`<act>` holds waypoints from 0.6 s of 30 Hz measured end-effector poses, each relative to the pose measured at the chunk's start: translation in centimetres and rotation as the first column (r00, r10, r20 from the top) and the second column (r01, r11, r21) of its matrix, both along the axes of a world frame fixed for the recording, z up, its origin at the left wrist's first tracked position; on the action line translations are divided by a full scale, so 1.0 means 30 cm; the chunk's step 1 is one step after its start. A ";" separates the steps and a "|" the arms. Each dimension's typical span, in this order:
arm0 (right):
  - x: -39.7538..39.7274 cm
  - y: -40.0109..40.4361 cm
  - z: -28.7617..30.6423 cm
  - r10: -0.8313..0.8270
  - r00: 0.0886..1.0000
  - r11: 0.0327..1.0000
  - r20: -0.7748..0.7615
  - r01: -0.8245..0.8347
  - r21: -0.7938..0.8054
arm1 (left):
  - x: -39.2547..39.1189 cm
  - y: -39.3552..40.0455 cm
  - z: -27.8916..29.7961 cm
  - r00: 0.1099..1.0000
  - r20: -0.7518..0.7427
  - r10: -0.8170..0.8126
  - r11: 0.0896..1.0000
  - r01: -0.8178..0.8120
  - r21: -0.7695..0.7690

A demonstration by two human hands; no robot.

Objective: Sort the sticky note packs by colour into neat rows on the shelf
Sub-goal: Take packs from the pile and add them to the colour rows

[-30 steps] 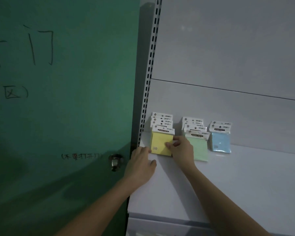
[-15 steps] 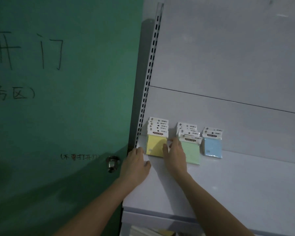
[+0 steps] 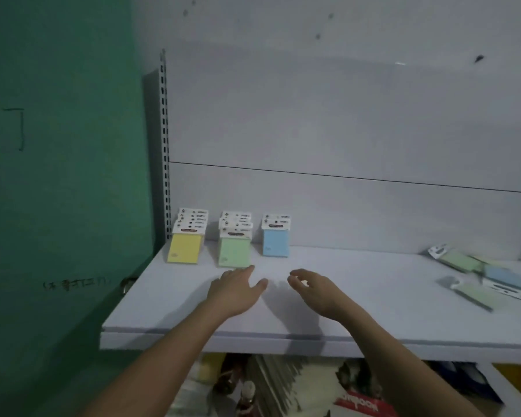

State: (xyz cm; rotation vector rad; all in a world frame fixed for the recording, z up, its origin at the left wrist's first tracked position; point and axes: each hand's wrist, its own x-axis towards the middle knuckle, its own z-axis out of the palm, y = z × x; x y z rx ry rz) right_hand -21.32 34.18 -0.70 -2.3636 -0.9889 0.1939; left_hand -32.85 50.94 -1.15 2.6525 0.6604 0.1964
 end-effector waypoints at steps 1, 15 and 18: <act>0.021 -0.082 -0.002 -0.015 1.000 1.000 0.021 0.016 -0.020 | 0.030 -0.074 0.000 1.000 -0.013 -0.017 1.000 0.017 0.005; 0.344 -0.955 -0.026 -0.310 0.946 0.946 0.091 0.317 -0.073 | 0.480 -0.871 0.060 0.964 -0.049 -0.262 0.965 0.262 -0.004; 0.448 -1.049 -0.032 -0.350 0.934 0.933 0.077 0.355 -0.065 | 0.604 -0.964 0.057 0.955 -0.038 -0.295 0.955 0.294 -0.042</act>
